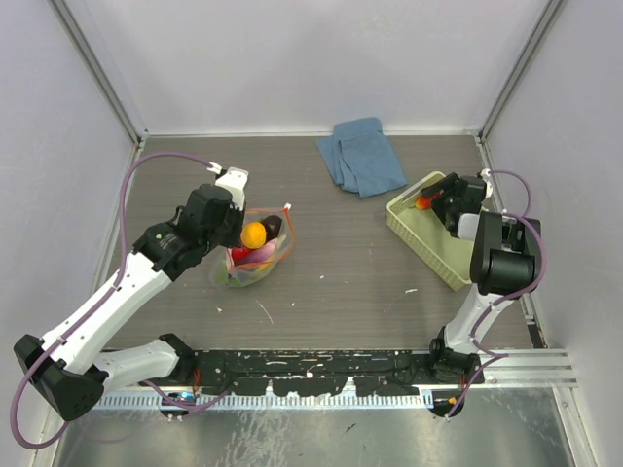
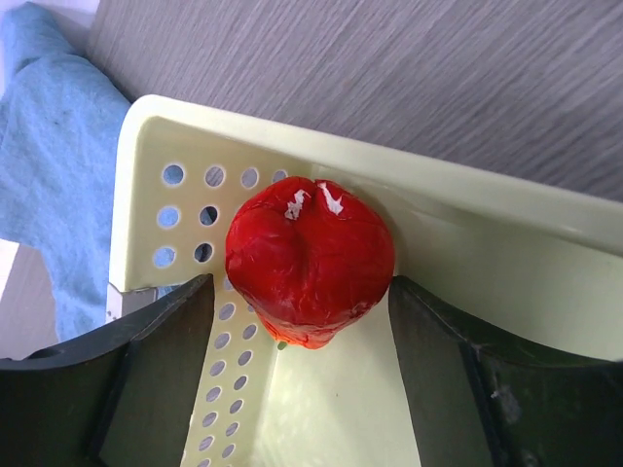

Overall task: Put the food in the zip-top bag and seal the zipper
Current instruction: Pick up the fake fruit from the bin.

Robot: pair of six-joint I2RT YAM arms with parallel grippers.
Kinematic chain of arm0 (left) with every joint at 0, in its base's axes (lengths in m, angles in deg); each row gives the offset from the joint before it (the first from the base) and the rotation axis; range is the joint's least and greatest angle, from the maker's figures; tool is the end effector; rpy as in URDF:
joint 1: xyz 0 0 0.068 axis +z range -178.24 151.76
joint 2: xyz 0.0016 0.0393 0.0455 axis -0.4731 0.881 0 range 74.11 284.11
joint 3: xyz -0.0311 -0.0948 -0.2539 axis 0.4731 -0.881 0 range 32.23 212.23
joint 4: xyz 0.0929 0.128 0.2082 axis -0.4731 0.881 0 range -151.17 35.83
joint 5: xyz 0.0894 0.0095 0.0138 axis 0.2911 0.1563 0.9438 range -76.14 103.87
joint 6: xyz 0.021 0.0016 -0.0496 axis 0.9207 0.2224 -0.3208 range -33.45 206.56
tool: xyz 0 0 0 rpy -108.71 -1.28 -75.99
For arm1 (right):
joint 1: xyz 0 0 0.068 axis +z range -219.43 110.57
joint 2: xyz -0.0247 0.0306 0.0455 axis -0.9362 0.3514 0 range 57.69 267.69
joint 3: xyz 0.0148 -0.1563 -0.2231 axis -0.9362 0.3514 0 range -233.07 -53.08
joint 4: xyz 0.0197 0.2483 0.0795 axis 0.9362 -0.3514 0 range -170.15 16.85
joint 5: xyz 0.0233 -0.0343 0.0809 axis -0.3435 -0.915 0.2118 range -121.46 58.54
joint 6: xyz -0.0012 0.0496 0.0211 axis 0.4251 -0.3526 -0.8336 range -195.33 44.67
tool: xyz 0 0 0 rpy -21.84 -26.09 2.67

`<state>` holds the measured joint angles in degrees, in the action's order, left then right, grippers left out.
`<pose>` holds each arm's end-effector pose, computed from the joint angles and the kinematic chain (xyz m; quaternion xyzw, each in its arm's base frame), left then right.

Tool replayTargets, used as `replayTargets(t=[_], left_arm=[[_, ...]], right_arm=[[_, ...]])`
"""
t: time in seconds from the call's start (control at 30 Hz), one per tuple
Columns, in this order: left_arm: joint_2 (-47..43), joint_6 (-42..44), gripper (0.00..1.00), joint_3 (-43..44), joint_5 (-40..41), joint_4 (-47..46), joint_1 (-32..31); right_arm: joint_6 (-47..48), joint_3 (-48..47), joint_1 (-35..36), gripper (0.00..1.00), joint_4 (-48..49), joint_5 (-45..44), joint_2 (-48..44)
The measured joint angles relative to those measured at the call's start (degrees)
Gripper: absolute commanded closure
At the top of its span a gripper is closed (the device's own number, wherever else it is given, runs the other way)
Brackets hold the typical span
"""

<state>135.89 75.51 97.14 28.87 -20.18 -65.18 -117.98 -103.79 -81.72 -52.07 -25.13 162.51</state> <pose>0.1831 -0.1262 0.3529 0.1437 0.8808 -0.0701 0.4457 0.3638 -0.0752 0.1458 0.3815 0.7908 0.1715 0.4469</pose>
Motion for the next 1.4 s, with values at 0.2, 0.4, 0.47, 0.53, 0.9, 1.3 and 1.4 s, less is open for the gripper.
replayTargets(t=[0.2, 0.4, 0.47, 0.53, 0.9, 1.3, 1.4], left_arm=[[0.02, 0.0, 1.0, 0.0, 0.0, 0.0, 0.0], [0.24, 0.0, 1.0, 0.0, 0.0, -0.02, 0.0], [0.24, 0.0, 1.0, 0.0, 0.0, -0.02, 0.0], [0.24, 0.0, 1.0, 0.0, 0.0, -0.02, 0.0], [0.24, 0.0, 1.0, 0.0, -0.02, -0.02, 0.0], [0.24, -0.02, 1.0, 0.0, -0.04, 0.0, 0.0], [0.24, -0.02, 1.0, 0.0, -0.07, -0.02, 0.0]], right_arm=[[-1.57, -0.26, -0.7, 0.32, 4.04, 2.27, 2.34], [-1.38, -0.26, -0.7, 0.49, 4.39, 2.16, 2.73], [-1.14, -0.26, -0.7, 0.52, 4.28, 2.08, 2.73], [-0.94, -0.26, -0.7, 0.52, 4.15, 1.95, 2.69], [3.74, 3.58, -0.7, 0.57, -4.57, 0.07, -6.16], [11.65, 5.81, 0.66, 0.58, -11.28, 1.79, -23.76], [13.22, 6.05, 3.13, 0.58, -11.98, 3.23, -28.02]])
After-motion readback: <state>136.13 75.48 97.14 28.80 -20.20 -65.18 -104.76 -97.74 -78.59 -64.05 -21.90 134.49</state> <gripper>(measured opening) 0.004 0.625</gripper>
